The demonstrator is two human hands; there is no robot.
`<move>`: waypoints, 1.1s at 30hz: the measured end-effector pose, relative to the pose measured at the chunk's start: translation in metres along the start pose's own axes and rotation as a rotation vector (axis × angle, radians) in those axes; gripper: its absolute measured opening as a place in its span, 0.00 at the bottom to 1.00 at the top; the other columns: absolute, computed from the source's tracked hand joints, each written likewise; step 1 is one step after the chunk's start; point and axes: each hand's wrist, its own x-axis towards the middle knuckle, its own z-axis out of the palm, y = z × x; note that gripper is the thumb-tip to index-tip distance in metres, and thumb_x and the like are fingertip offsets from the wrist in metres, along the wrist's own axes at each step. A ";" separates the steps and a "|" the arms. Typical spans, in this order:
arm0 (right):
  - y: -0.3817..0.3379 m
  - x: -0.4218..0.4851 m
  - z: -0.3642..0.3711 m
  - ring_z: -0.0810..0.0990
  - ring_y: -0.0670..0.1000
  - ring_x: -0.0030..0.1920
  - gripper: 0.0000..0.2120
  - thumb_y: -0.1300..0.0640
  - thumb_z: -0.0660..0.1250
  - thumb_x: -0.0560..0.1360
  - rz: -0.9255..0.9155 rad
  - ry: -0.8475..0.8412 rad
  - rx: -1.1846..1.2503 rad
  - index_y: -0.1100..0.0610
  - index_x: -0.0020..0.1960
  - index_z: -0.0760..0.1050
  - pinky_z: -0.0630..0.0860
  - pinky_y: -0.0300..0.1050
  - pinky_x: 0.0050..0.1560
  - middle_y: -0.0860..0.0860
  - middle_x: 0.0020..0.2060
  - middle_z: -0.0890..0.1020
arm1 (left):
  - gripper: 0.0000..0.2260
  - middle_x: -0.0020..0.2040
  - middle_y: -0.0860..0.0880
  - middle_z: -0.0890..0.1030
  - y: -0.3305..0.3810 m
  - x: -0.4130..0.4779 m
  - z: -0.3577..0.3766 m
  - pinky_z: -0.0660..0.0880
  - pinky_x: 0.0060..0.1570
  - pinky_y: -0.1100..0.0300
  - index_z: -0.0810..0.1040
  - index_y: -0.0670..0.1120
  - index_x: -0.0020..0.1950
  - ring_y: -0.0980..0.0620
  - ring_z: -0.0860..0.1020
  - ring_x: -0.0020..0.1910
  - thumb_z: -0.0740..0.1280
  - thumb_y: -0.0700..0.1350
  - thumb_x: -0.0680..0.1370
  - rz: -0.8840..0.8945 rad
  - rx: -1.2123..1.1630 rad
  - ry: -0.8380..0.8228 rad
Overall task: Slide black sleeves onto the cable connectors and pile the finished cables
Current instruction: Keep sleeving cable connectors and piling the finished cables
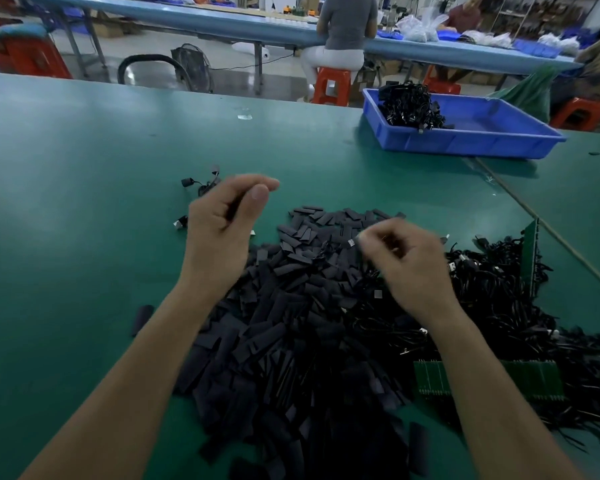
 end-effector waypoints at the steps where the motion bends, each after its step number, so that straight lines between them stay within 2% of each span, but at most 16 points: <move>1: -0.003 -0.003 0.003 0.79 0.38 0.37 0.05 0.54 0.71 0.76 -0.004 -0.198 -0.046 0.46 0.43 0.80 0.74 0.29 0.39 0.39 0.36 0.82 | 0.10 0.31 0.63 0.74 -0.001 -0.004 0.000 0.62 0.31 0.76 0.81 0.51 0.58 0.65 0.67 0.28 0.62 0.42 0.84 0.034 0.100 -0.058; 3: -0.008 -0.007 0.012 0.80 0.37 0.36 0.07 0.47 0.71 0.75 0.073 -0.604 -0.179 0.44 0.39 0.79 0.73 0.29 0.36 0.39 0.34 0.81 | 0.14 0.39 0.63 0.75 -0.005 -0.013 -0.001 0.66 0.39 0.75 0.77 0.45 0.67 0.66 0.72 0.36 0.60 0.41 0.84 0.059 0.243 -0.161; 4: -0.009 -0.009 0.017 0.79 0.37 0.34 0.11 0.42 0.70 0.75 0.125 -0.736 -0.259 0.45 0.38 0.78 0.72 0.30 0.33 0.40 0.33 0.81 | 0.16 0.43 0.62 0.75 -0.007 -0.017 -0.002 0.68 0.44 0.73 0.75 0.45 0.71 0.64 0.73 0.41 0.59 0.42 0.84 0.063 0.285 -0.213; 5: -0.009 -0.011 0.021 0.78 0.39 0.32 0.15 0.38 0.68 0.76 0.167 -0.785 -0.330 0.47 0.38 0.78 0.71 0.32 0.31 0.43 0.32 0.80 | 0.18 0.45 0.62 0.76 -0.009 -0.021 -0.003 0.70 0.47 0.69 0.73 0.46 0.73 0.63 0.75 0.44 0.58 0.44 0.83 0.057 0.312 -0.265; 6: -0.009 -0.013 0.026 0.78 0.41 0.32 0.17 0.37 0.65 0.78 0.193 -0.758 -0.380 0.49 0.39 0.78 0.74 0.37 0.32 0.45 0.33 0.81 | 0.19 0.46 0.63 0.77 -0.009 -0.025 -0.003 0.73 0.49 0.63 0.71 0.48 0.74 0.61 0.76 0.45 0.57 0.45 0.83 0.039 0.336 -0.309; 8: -0.009 -0.016 0.034 0.81 0.50 0.40 0.12 0.43 0.63 0.81 0.165 -0.594 -0.489 0.50 0.49 0.77 0.79 0.48 0.40 0.48 0.41 0.82 | 0.17 0.46 0.64 0.81 -0.011 -0.031 -0.004 0.76 0.50 0.56 0.71 0.50 0.73 0.60 0.80 0.45 0.58 0.46 0.83 0.010 0.396 -0.359; 9: -0.010 -0.018 0.038 0.81 0.53 0.46 0.08 0.46 0.63 0.82 0.111 -0.531 -0.575 0.49 0.55 0.76 0.78 0.50 0.44 0.49 0.46 0.81 | 0.14 0.46 0.64 0.82 -0.013 -0.034 -0.003 0.77 0.51 0.55 0.72 0.49 0.69 0.60 0.81 0.45 0.60 0.46 0.83 0.006 0.429 -0.371; 11: -0.011 -0.020 0.046 0.79 0.55 0.54 0.13 0.48 0.64 0.81 0.019 -0.489 -0.725 0.48 0.64 0.73 0.75 0.49 0.46 0.49 0.54 0.78 | 0.06 0.45 0.62 0.84 -0.017 -0.038 0.001 0.73 0.52 0.61 0.73 0.50 0.58 0.61 0.81 0.43 0.63 0.48 0.82 0.022 0.523 -0.381; 13: -0.010 -0.021 0.054 0.76 0.55 0.59 0.17 0.48 0.64 0.81 0.001 -0.516 -0.778 0.49 0.69 0.71 0.73 0.50 0.48 0.50 0.57 0.73 | 0.06 0.44 0.58 0.85 -0.019 -0.040 0.004 0.67 0.52 0.63 0.77 0.50 0.51 0.55 0.80 0.43 0.66 0.51 0.80 0.072 0.638 -0.369; 15: -0.009 -0.021 0.059 0.74 0.56 0.60 0.19 0.48 0.62 0.82 0.009 -0.546 -0.779 0.50 0.71 0.71 0.74 0.50 0.53 0.51 0.58 0.71 | 0.06 0.45 0.57 0.85 -0.023 -0.041 0.005 0.67 0.55 0.59 0.81 0.51 0.49 0.54 0.81 0.45 0.68 0.52 0.78 0.157 0.711 -0.344; 17: -0.008 -0.021 0.061 0.74 0.56 0.59 0.17 0.50 0.63 0.82 -0.022 -0.547 -0.765 0.49 0.71 0.73 0.73 0.50 0.55 0.51 0.56 0.70 | 0.07 0.47 0.58 0.84 -0.028 -0.043 0.005 0.69 0.56 0.54 0.83 0.52 0.49 0.56 0.80 0.48 0.68 0.52 0.78 0.211 0.737 -0.307; 20: -0.007 -0.021 0.059 0.73 0.54 0.58 0.13 0.52 0.65 0.81 -0.069 -0.514 -0.731 0.48 0.66 0.76 0.72 0.48 0.53 0.49 0.52 0.69 | 0.10 0.46 0.57 0.84 -0.036 -0.049 0.006 0.68 0.54 0.56 0.83 0.52 0.50 0.57 0.79 0.45 0.66 0.55 0.79 0.182 0.753 -0.259; 24: -0.007 -0.021 0.055 0.72 0.51 0.59 0.10 0.51 0.66 0.80 -0.087 -0.451 -0.682 0.47 0.60 0.80 0.73 0.46 0.55 0.47 0.54 0.73 | 0.13 0.37 0.57 0.82 -0.044 -0.059 0.010 0.65 0.53 0.60 0.81 0.51 0.53 0.57 0.78 0.38 0.67 0.59 0.78 -0.036 0.624 -0.173; 26: -0.008 -0.021 0.053 0.73 0.49 0.58 0.07 0.51 0.66 0.80 -0.093 -0.411 -0.618 0.48 0.56 0.82 0.73 0.44 0.55 0.46 0.53 0.75 | 0.13 0.35 0.58 0.82 -0.048 -0.063 0.010 0.63 0.53 0.63 0.80 0.51 0.52 0.56 0.79 0.38 0.65 0.59 0.77 -0.119 0.563 -0.177; 30: -0.010 -0.019 0.052 0.77 0.43 0.44 0.01 0.55 0.68 0.80 0.007 -0.156 -0.270 0.51 0.49 0.77 0.75 0.38 0.47 0.44 0.44 0.78 | 0.15 0.36 0.57 0.82 -0.050 -0.064 0.009 0.66 0.53 0.63 0.82 0.51 0.52 0.53 0.79 0.39 0.64 0.59 0.76 -0.128 0.505 -0.234; 33: -0.010 -0.016 0.054 0.79 0.44 0.35 0.06 0.58 0.66 0.81 0.201 -0.044 -0.026 0.51 0.47 0.71 0.75 0.36 0.36 0.49 0.37 0.81 | 0.14 0.37 0.63 0.80 -0.050 -0.065 0.009 0.67 0.54 0.64 0.85 0.50 0.53 0.59 0.79 0.39 0.65 0.57 0.77 -0.105 0.472 -0.221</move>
